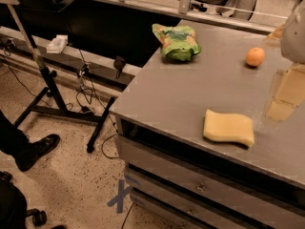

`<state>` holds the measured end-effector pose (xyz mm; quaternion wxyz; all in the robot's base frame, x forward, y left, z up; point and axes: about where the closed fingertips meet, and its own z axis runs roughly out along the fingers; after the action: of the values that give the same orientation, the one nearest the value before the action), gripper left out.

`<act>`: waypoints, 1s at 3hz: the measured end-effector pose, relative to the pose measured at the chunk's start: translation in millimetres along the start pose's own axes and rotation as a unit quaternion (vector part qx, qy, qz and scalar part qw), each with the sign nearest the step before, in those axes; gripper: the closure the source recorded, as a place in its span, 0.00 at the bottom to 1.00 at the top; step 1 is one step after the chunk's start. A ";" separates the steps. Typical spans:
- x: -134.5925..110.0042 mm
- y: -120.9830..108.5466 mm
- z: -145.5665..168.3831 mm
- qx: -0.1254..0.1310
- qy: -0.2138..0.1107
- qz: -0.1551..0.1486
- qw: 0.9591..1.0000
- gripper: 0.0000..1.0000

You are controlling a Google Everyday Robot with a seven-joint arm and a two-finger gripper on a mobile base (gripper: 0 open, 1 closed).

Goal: Move orange near sponge

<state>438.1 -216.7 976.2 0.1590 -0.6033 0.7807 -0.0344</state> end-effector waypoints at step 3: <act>7.9 -9.8 20.5 0.017 -0.049 0.047 0.998 0.00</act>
Offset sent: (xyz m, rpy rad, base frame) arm -0.0063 -0.0032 0.0020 0.0567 -0.0328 -0.0154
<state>451.5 -224.0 957.5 0.2087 -0.5643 0.7987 -0.0099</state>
